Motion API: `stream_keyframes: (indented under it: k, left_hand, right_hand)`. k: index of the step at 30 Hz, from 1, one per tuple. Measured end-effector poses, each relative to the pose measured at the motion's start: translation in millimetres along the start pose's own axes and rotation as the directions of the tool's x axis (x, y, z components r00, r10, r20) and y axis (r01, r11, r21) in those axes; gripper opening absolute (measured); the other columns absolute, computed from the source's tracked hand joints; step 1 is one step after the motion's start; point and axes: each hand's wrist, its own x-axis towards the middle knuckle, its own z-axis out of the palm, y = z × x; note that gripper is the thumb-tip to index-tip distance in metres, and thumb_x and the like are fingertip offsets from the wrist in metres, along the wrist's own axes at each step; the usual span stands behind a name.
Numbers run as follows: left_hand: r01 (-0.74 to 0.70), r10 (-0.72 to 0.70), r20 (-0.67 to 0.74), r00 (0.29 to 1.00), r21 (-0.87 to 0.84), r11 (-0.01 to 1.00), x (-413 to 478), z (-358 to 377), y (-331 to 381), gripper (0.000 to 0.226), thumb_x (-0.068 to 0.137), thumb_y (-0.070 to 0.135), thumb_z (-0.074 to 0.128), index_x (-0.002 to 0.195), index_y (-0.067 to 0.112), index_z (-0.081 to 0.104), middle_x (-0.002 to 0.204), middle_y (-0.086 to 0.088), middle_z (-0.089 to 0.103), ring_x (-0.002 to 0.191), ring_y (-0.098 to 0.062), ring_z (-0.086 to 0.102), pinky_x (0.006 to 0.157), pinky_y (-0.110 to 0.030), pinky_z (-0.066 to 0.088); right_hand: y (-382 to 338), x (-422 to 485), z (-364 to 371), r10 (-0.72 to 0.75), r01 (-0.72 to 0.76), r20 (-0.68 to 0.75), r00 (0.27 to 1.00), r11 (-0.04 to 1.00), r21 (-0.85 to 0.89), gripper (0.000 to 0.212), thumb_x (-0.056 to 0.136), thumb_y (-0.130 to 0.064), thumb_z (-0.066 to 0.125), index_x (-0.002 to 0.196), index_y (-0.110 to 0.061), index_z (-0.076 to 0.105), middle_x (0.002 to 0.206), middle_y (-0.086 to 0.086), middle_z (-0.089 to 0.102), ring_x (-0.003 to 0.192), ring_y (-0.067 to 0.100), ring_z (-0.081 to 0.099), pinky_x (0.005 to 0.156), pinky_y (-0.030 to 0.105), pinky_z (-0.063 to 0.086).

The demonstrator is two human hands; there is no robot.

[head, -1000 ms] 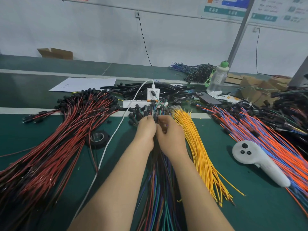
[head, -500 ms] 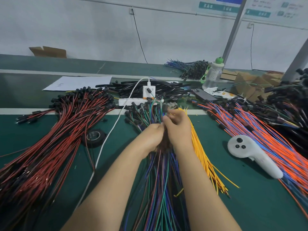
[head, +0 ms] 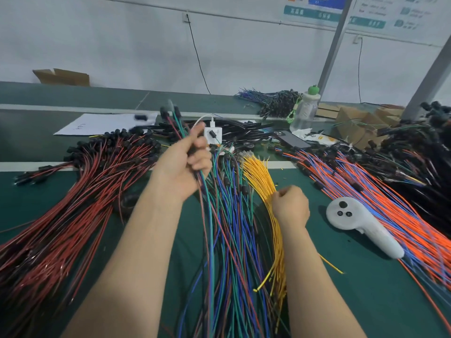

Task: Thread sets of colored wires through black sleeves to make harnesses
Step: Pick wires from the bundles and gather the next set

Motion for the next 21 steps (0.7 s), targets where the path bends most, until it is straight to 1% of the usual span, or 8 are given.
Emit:
stream_keyframes:
  k: [3, 7, 9, 11, 15, 17, 19, 21]
  left_hand:
    - [0.1, -0.095, -0.06, 0.994, 0.093, 0.991, 3, -5, -17, 0.029, 0.102, 0.024, 0.036, 0.097, 0.005, 0.057, 0.043, 0.009, 0.034, 0.031, -0.001, 0.024, 0.03, -0.012, 0.02]
    - [0.172, -0.155, -0.13, 0.979, 0.134, 0.976, 10, -12, -36, 0.028, 0.103, 0.022, 0.035, 0.095, 0.004, 0.055, 0.044, 0.008, 0.038, 0.03, -0.002, 0.025, 0.029, -0.013, 0.022]
    - [0.178, -0.159, -0.15, 0.976, 0.123, 0.976, 12, -11, -41, 0.028, 0.103, 0.021, 0.035, 0.091, 0.006, 0.054, 0.045, 0.006, 0.04, 0.029, -0.002, 0.025, 0.028, -0.013, 0.022]
    - [0.179, -0.157, -0.167, 0.973, 0.126, 0.976, 14, -9, -44, 0.027, 0.102, 0.02, 0.037, 0.089, 0.006, 0.054, 0.047, 0.005, 0.044, 0.03, -0.002, 0.027, 0.029, -0.014, 0.024]
    - [0.194, -0.153, -0.211, 0.966, 0.191, 0.962, 16, -6, -50, 0.029, 0.103, 0.02, 0.037, 0.086, 0.006, 0.056, 0.054, 0.003, 0.05, 0.03, -0.001, 0.03, 0.03, -0.012, 0.026]
    - [0.201, -0.148, -0.226, 0.963, 0.234, 0.951, 17, -4, -54, 0.029, 0.103, 0.02, 0.037, 0.087, 0.006, 0.057, 0.058, 0.001, 0.054, 0.032, -0.002, 0.034, 0.032, -0.011, 0.028]
    - [0.213, -0.15, -0.238, 0.96, 0.263, 0.941, 18, -4, -58, 0.028, 0.103, 0.02, 0.037, 0.089, 0.006, 0.058, 0.059, 0.001, 0.06, 0.038, -0.002, 0.039, 0.035, -0.011, 0.032]
    - [0.226, -0.158, -0.251, 0.955, 0.272, 0.935, 18, -5, -62, 0.026, 0.102, 0.019, 0.039, 0.09, 0.005, 0.059, 0.061, 0.0, 0.063, 0.042, -0.004, 0.044, 0.037, -0.012, 0.037]
  right_hand:
    - [0, 0, -4, -0.002, 0.003, -0.041, 0.999, 0.999, 0.039, 0.02, 0.096, -0.022, 0.053, 0.105, -0.01, 0.066, 0.106, 0.013, 0.067, 0.102, 0.033, 0.06, 0.088, 0.04, 0.048]
    - [3, 5, -3, 0.021, -0.016, 0.059, 0.998, 0.996, -0.09, 0.029, 0.096, -0.031, 0.055, 0.109, -0.008, 0.063, 0.107, 0.014, 0.066, 0.101, 0.033, 0.06, 0.083, 0.036, 0.048]
    - [4, 8, -3, 0.029, -0.026, 0.062, 0.998, 0.999, -0.044, 0.025, 0.096, -0.025, 0.055, 0.107, -0.005, 0.063, 0.105, 0.015, 0.066, 0.098, 0.032, 0.061, 0.074, 0.03, 0.045]
    - [4, 10, -5, 0.034, -0.034, 0.046, 0.998, 0.999, 0.003, 0.024, 0.096, -0.019, 0.051, 0.108, -0.003, 0.063, 0.107, 0.016, 0.066, 0.099, 0.033, 0.061, 0.071, 0.029, 0.041]
    - [2, 15, -9, 0.053, -0.054, 0.028, 0.998, 0.996, 0.072, 0.031, 0.101, -0.016, 0.041, 0.116, 0.006, 0.055, 0.116, 0.022, 0.06, 0.108, 0.036, 0.057, 0.075, 0.03, 0.039]
    - [2, 16, -10, 0.06, -0.064, 0.052, 0.997, 0.996, 0.068, 0.032, 0.1, -0.018, 0.043, 0.119, 0.007, 0.051, 0.12, 0.023, 0.058, 0.112, 0.037, 0.055, 0.076, 0.031, 0.039]
    - [3, 15, -10, 0.065, -0.064, 0.123, 0.99, 0.998, -0.018, 0.035, 0.098, -0.026, 0.05, 0.117, 0.003, 0.054, 0.117, 0.019, 0.06, 0.111, 0.037, 0.056, 0.084, 0.035, 0.044]
    - [3, 13, -9, 0.056, -0.041, 0.159, 0.986, 0.995, -0.095, 0.03, 0.096, -0.028, 0.054, 0.108, -0.001, 0.061, 0.104, 0.015, 0.064, 0.105, 0.035, 0.059, 0.088, 0.037, 0.047]
